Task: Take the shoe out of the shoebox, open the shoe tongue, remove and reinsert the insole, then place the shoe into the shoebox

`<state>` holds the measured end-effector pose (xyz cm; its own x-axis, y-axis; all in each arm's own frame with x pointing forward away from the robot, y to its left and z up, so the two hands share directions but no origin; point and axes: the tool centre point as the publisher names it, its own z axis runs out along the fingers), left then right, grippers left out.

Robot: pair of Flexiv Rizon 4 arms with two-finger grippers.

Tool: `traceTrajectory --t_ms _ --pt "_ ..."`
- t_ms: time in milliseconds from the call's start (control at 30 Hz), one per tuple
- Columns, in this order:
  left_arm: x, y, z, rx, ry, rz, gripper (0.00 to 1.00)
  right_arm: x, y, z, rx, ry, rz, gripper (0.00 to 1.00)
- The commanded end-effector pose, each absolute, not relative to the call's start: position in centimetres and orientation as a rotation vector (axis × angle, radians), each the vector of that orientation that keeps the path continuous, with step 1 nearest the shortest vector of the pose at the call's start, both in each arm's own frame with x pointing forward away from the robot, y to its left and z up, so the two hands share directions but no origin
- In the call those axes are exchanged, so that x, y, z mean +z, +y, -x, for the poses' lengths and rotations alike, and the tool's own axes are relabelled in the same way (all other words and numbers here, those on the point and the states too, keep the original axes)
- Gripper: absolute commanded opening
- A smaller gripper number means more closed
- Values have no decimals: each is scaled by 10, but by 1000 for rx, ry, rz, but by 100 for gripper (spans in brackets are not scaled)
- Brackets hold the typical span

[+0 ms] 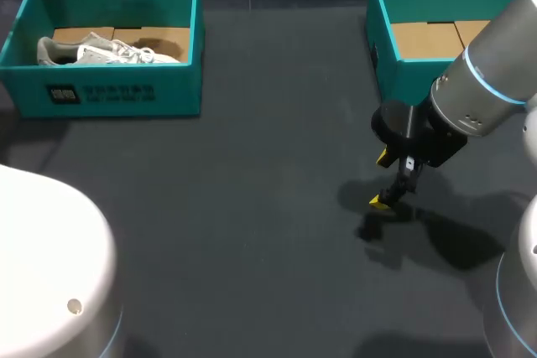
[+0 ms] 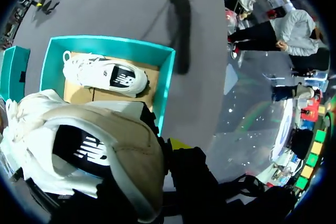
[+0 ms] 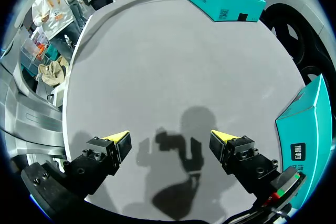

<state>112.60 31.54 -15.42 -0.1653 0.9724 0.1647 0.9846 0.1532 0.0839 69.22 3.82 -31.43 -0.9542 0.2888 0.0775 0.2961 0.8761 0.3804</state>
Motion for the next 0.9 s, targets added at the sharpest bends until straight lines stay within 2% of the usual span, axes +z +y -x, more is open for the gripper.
traceTrajectory --t_ms 33,367,900 --pt "-158 323 -1117 -357 -2104 2407 0 -315 38 -690 -618 -3028 473 100" --pt "-158 323 -1117 -357 -2104 2407 0 -315 38 -690 -618 -3028 473 100" --pt "-185 307 -1157 -423 -2058 2391 0 -315 38 -690 -618 -3028 473 100"
